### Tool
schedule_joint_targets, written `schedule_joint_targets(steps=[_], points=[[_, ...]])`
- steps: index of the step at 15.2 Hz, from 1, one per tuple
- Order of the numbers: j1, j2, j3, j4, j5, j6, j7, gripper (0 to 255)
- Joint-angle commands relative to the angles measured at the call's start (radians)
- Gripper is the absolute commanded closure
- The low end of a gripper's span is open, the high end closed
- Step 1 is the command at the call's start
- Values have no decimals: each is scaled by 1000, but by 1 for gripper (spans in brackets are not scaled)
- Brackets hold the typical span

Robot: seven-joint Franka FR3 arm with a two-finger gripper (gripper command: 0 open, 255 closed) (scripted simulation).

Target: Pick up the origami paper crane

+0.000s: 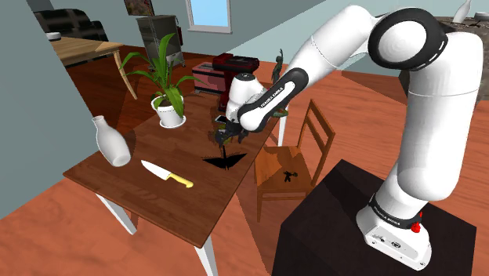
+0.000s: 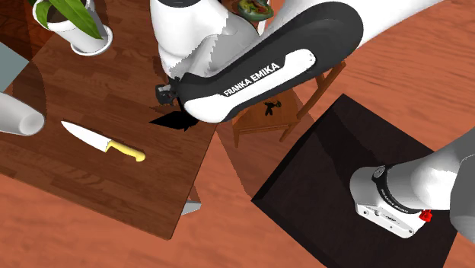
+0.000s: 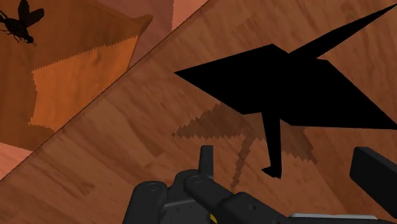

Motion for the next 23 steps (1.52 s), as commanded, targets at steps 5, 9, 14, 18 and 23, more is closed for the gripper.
schedule_joint_targets(steps=[5, 9, 14, 18, 23], points=[[45, 153, -36, 121, -41, 40, 67, 0], [55, 194, -49, 124, -54, 79, 77, 0], [59, 210, -54, 123, -59, 96, 80, 255], [59, 210, -55, 122, -60, 97, 81, 255], [57, 200, -51, 124, -56, 84, 78, 255]])
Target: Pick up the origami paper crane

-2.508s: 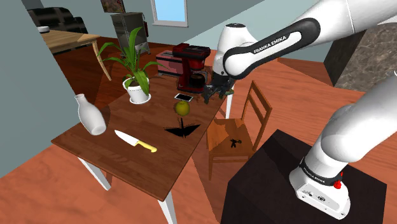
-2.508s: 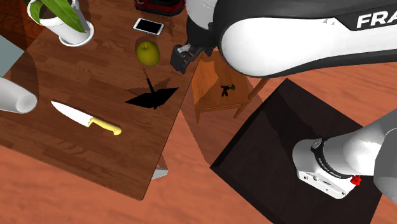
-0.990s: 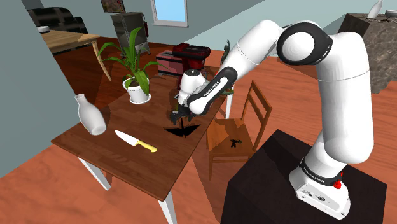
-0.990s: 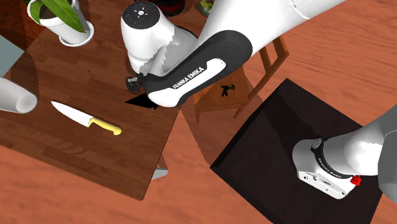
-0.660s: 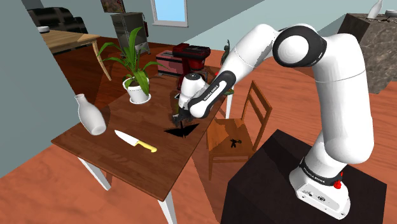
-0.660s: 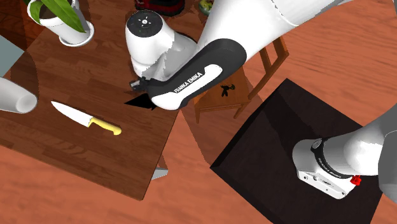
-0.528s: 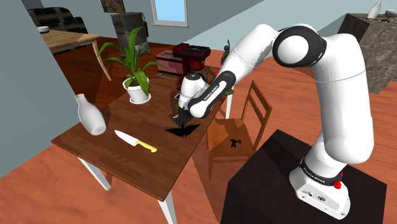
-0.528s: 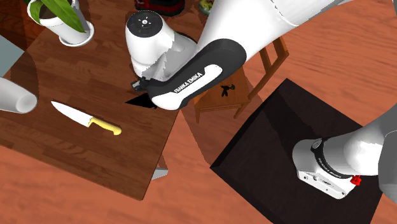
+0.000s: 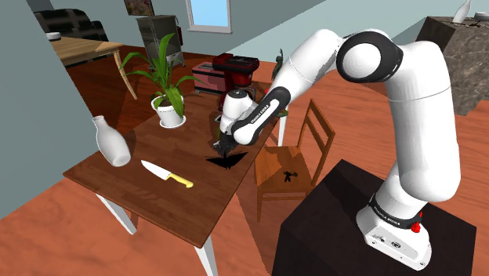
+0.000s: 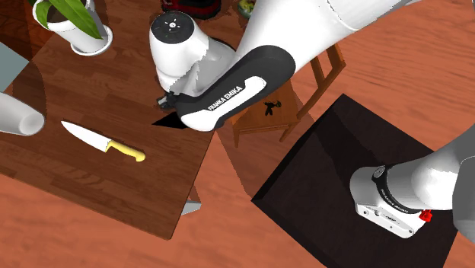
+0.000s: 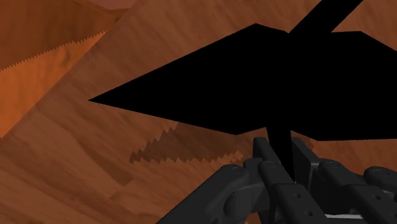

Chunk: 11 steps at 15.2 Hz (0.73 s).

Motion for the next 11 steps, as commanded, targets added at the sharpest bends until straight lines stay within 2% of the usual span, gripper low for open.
schedule_joint_targets(steps=[1, 11], points=[[-4, -16, 5, -1, 5, -16, -4, 255], [-27, -115, 36, 0, 40, -116, -29, 255]])
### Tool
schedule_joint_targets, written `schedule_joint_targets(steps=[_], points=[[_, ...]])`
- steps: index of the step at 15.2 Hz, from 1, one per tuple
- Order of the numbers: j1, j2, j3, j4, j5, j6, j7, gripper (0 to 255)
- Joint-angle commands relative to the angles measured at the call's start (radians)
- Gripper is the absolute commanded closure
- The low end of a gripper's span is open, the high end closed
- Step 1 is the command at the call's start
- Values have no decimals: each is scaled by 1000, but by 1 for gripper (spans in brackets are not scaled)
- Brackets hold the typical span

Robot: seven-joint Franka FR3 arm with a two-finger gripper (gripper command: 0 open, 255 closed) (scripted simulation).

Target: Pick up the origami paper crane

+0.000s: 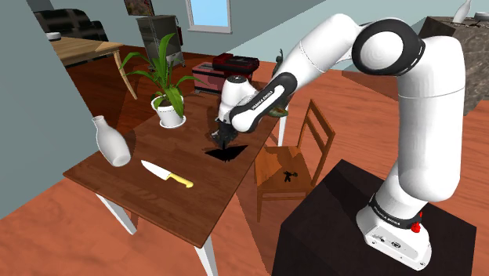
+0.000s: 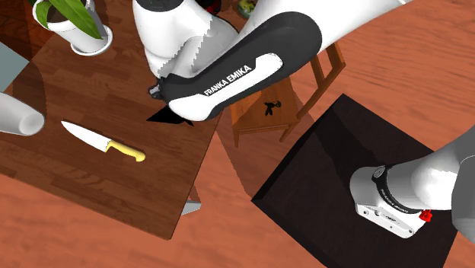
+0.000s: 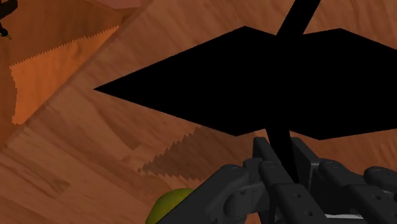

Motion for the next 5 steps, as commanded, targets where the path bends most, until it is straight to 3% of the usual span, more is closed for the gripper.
schedule_joint_targets(steps=[1, 5], points=[[-4, -19, 5, 4, 8, -22, -6, 255], [-8, -38, 11, 7, 15, -45, -11, 255]])
